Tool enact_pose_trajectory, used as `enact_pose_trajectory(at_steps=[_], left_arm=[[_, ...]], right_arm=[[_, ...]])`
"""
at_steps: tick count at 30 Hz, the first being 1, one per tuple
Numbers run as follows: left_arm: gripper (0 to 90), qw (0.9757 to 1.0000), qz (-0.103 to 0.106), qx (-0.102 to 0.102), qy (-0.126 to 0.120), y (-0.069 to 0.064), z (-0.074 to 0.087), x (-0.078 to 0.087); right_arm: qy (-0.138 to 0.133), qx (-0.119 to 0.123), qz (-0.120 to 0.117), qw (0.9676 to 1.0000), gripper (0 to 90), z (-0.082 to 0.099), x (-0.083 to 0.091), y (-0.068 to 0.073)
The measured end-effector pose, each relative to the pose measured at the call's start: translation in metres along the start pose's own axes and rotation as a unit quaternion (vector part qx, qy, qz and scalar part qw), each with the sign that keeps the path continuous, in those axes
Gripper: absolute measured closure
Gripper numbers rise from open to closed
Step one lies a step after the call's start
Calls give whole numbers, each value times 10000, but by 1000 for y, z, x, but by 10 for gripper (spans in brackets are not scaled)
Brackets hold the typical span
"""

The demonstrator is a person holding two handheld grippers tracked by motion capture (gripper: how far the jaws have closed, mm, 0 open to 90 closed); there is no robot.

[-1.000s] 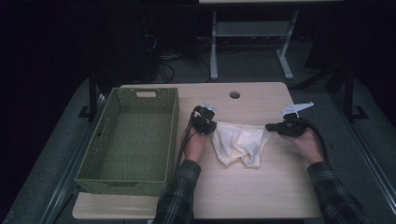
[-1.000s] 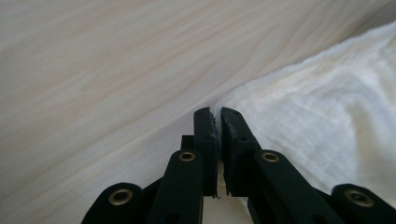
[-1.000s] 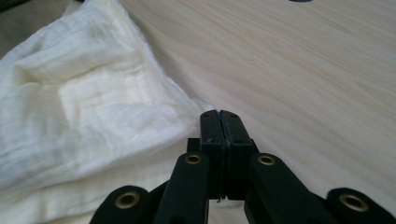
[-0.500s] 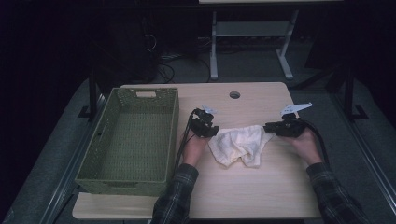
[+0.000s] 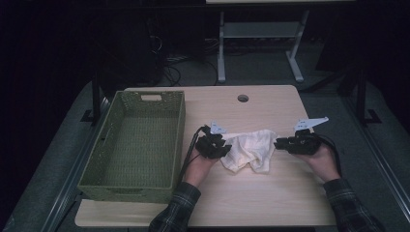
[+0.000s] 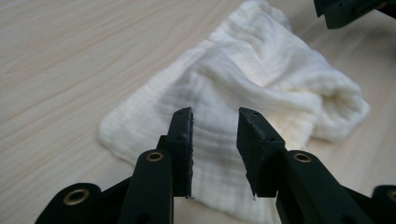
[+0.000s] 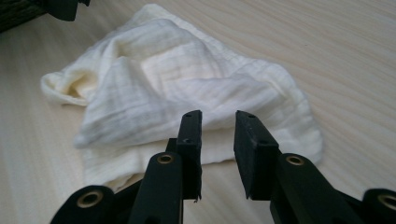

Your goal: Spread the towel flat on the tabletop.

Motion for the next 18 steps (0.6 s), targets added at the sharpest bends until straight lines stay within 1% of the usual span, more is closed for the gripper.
enact_pose_trajectory(at_steps=[1,2,3,5,7,8,9,10,12,13,14,15,16,18], left_arm=[[659,10000,68,-23,-6,-4,4,3],[660,9999,97,-32,6,-6,6,5],[659,9999,97,-32,6,-6,6,5],[659,9998,126,-125,17,-11,12,8],[659,9996,173,-199,40,-16,17,10],[658,9995,189,-267,48,-20,22,10],[658,9995,189,-267,48,-20,22,10],[658,9993,217,-307,49,-24,26,11],[653,9990,271,-355,73,-31,31,11],[650,9988,292,-394,91,-35,34,10],[640,9983,338,-463,123,-41,37,7],[639,9983,338,-463,123,-41,37,7],[633,9978,334,-554,162,-45,39,2],[628,9974,334,-602,191,-47,41,-4]], right_arm=[[-16,24,-49,10000,715,1,3,6],[-27,27,-57,10000,715,2,3,9],[-27,27,-57,10000,715,2,3,9],[-56,11,-110,9999,715,4,5,17],[-3,83,-108,9999,708,6,4,23],[8,160,-81,9998,707,8,3,29],[8,160,-81,9998,707,8,3,29],[9,133,-130,9998,706,8,3,34],[22,177,-206,9996,700,10,2,45],[21,204,-253,9995,696,10,2,50],[7,276,-329,9991,687,10,0,59],[7,276,-329,9991,687,10,0,59],[19,296,-380,9988,675,10,-1,66],[0,260,-466,9986,659,10,-3,72]])
Point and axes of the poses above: each handheld gripper's, and its own axes: x roughly backward along the jaws, z roughly out of its underside, y roughly to its left, the point moved 9 cm from there along -x, roughly forward along the jaws, and after that the axes turned 13 degrees about x, right-handed, at the moved point
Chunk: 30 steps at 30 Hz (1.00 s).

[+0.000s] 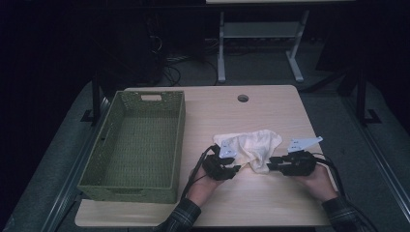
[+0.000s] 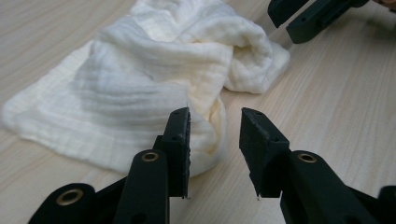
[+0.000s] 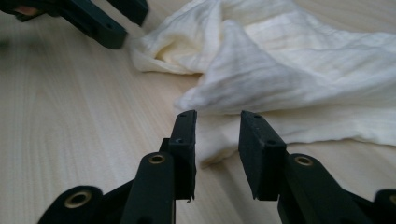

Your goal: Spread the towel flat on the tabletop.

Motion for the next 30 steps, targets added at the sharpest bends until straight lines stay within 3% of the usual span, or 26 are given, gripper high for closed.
enact_pose_trajectory(at_steps=[11,15,16,19,25,30], left_arm=[[649,9992,-186,-199,288,3,10,-18],[763,9989,-200,-167,383,5,11,-20],[797,9989,-186,-136,401,6,10,-20],[841,9988,-143,-134,452,7,9,-19],[866,9996,-57,-37,257,7,0,-9],[870,9997,-24,176,-153,12,-15,10]], right_arm=[[410,203,-6,9990,638,8,-16,8],[541,243,51,9982,702,13,-21,6],[578,268,31,9980,774,13,-21,6],[583,292,20,9979,828,13,-20,5],[357,295,-23,9989,859,8,-12,5],[10,221,-23,9998,863,2,3,1]])
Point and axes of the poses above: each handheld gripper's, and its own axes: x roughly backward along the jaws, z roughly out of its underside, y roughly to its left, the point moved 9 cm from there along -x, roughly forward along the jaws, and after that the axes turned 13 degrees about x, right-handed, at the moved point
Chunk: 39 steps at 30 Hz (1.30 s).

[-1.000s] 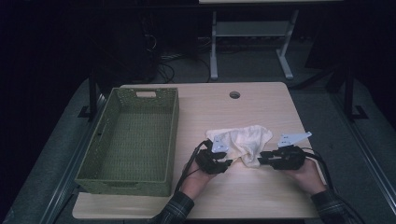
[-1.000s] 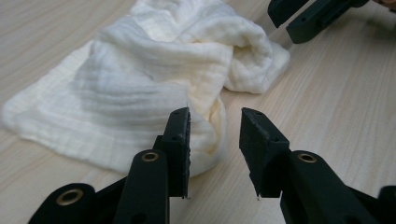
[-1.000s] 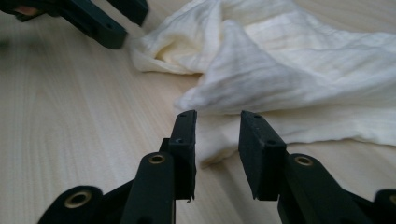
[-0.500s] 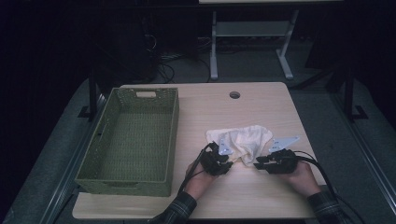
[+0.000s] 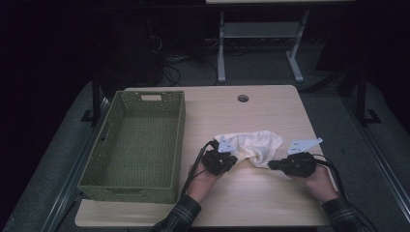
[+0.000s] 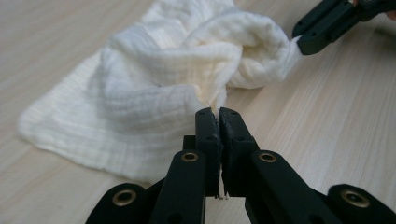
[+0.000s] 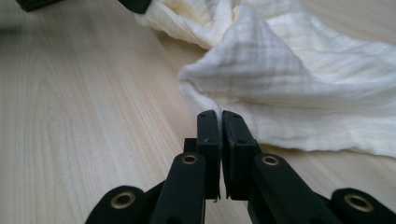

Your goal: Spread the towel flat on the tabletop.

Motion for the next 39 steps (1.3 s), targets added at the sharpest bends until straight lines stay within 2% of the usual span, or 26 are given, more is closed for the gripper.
enact_pose_trajectory(at_steps=[2,3,5,8,9,11,13,14,16,18,19,20,23,24,26,28,29,31,32,35,37,38,39], left_arm=[[870,10000,2,16,-58,2,-2,3],[870,9999,-39,31,-117,5,-4,6],[870,9996,-87,96,-242,9,-9,12],[870,9986,-150,239,-439,17,-16,22],[871,9983,-132,294,-486,18,-17,24],[871,9974,-202,351,-598,21,-21,29],[871,9966,-254,361,-691,24,-25,33],[871,9961,-289,413,-730,25,-27,36],[871,9959,-337,407,-741,28,-29,37],[870,9951,-462,489,-720,34,-29,34],[871,9951,-462,489,-720,34,-29,34],[871,9947,-559,490,-706,39,-30,32],[870,9927,-696,694,-697,50,-32,23],[870,9922,-756,744,-648,56,-33,16],[870,9918,-805,776,-624,60,-33,10],[870,9918,-893,776,-481,67,-30,-1],[870,9916,-947,785,-400,71,-27,-8],[870,9912,-991,804,-355,75,-26,-13],[869,9908,-1026,841,-282,81,-23,-21],[860,9903,-1024,922,-159,85,-18,-29],[788,9905,-1025,909,-115,85,-17,-29],[741,9908,-988,910,-186,82,-20,-25],[722,9908,-988,910,-186,82,-20,-25]], right_arm=[[-22,-6,43,10000,864,0,3,-1],[-148,4,112,9998,865,-2,12,-5],[-192,2,148,9997,867,-2,15,-7],[-384,-23,326,9987,868,-2,30,-18],[-524,-129,440,9976,869,-2,39,-25],[-573,-156,470,9971,869,-2,43,-28],[-722,-273,577,9953,870,-1,53,-35],[-820,-343,653,9939,870,0,62,-41],[-882,-403,711,9927,870,2,68,-46],[-857,-418,763,9925,870,4,70,-51],[-857,-418,763,9925,870,4,70,-51],[-846,-439,765,9925,870,5,69,-52],[-686,-443,852,9930,870,9,62,-63],[-608,-475,903,9929,870,11,56,-71],[-542,-506,914,9931,870,13,52,-76],[-421,-588,946,9929,870,17,43,-85],[-277,-618,976,9929,870,21,36,-92],[-163,-664,1017,9925,870,25,29,-97],[-105,-696,1039,9921,870,26,26,-100],[28,-787,1052,9913,863,30,18,-105],[44,-864,1034,9909,826,32,14,-106],[3,-785,1067,9912,779,32,18,-105],[3,-785,1067,9912,779,32,18,-105]])
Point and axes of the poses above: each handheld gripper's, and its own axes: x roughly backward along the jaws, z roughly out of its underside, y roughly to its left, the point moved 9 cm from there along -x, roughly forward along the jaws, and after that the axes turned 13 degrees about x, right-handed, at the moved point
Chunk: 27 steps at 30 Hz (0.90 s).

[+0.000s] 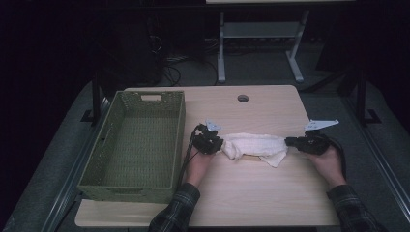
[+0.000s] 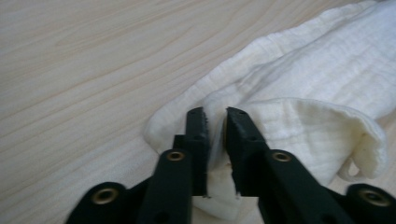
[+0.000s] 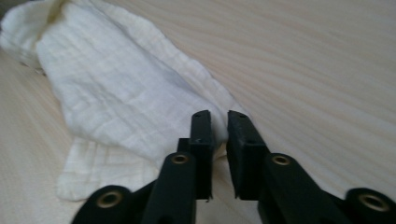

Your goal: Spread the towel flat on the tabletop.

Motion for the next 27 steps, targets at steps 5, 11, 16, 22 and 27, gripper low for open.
enact_pose_trajectory(at_steps=[5,11,16,22,27], left_arm=[[671,9992,289,-162,-223,-22,-5,26],[659,9971,559,-524,-44,-49,14,33],[632,9952,692,-646,245,-59,28,21],[607,9935,724,-787,395,-70,35,11],[644,9931,717,-808,455,-71,37,3]], right_arm=[[-335,44,40,9994,723,-9,21,7],[-392,82,-296,9988,723,-8,28,33],[-311,195,-512,9980,720,-11,20,53],[-53,421,-769,9961,708,-5,6,78],[258,599,-738,9951,687,0,-8,84]])
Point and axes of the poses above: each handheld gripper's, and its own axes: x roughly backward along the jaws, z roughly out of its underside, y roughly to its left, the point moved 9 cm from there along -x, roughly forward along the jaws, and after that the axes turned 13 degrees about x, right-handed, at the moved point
